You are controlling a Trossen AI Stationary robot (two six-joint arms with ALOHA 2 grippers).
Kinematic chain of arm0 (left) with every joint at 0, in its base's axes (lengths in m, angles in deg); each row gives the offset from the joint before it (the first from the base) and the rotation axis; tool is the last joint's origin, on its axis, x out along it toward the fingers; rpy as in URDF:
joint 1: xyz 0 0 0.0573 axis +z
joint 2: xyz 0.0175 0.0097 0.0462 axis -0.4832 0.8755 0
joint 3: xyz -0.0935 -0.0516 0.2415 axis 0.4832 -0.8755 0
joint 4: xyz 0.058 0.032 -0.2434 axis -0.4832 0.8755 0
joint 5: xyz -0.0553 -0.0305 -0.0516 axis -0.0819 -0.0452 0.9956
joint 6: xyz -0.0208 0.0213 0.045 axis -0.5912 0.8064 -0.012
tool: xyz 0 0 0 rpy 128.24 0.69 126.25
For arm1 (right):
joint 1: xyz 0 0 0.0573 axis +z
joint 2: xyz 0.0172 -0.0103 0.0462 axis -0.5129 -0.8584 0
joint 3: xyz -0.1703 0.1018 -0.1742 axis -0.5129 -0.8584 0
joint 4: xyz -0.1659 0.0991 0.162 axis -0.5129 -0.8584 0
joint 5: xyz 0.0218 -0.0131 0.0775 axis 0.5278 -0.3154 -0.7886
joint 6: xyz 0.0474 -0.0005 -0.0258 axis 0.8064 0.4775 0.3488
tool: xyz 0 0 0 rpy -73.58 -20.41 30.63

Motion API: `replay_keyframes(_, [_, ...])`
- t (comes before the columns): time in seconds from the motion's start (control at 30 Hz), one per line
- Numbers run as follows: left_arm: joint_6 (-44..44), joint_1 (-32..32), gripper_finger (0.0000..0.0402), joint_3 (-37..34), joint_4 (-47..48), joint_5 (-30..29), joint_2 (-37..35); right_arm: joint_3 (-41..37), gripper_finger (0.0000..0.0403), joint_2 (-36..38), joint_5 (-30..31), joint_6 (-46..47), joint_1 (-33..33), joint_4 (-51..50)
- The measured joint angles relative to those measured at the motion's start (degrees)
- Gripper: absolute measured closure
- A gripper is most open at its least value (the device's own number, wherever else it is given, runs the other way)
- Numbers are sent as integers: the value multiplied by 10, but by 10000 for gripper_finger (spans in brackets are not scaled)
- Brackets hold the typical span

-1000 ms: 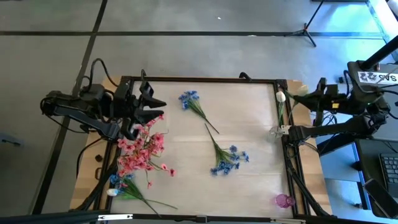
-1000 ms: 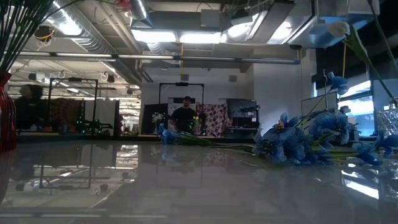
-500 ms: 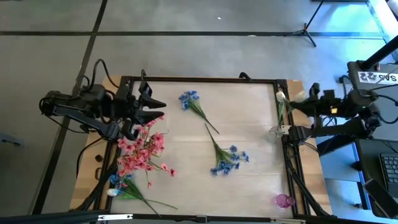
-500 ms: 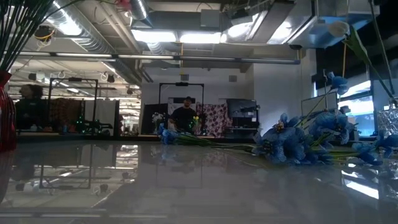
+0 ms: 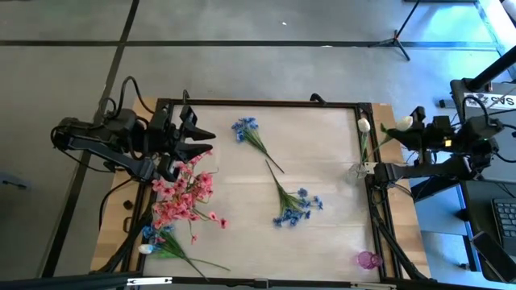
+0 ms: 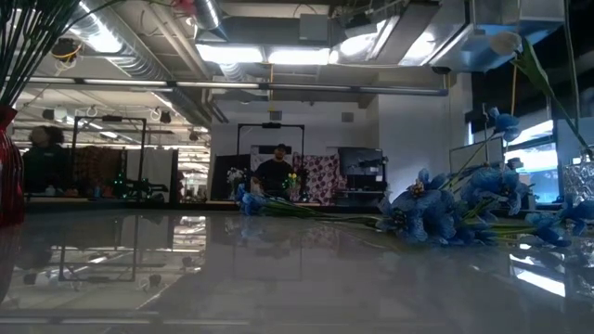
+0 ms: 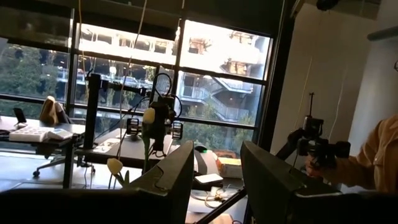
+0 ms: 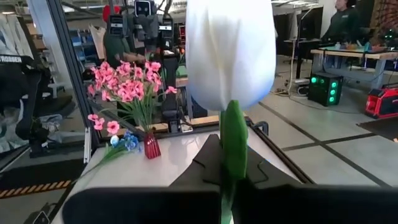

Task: Sort flowers into vase by color
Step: Put the top white tulip into the transparent vase

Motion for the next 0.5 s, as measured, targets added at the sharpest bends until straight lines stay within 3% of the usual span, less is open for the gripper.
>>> replay_keyframes(0.23, [0, 0, 273, 0, 3, 0, 0, -1, 402, 5, 2, 28, 0, -69])
replay_keyframes(0.5, [0, 0, 273, 0, 16, 0, 0, -26, 401, 5, 5, 27, 0, -73])
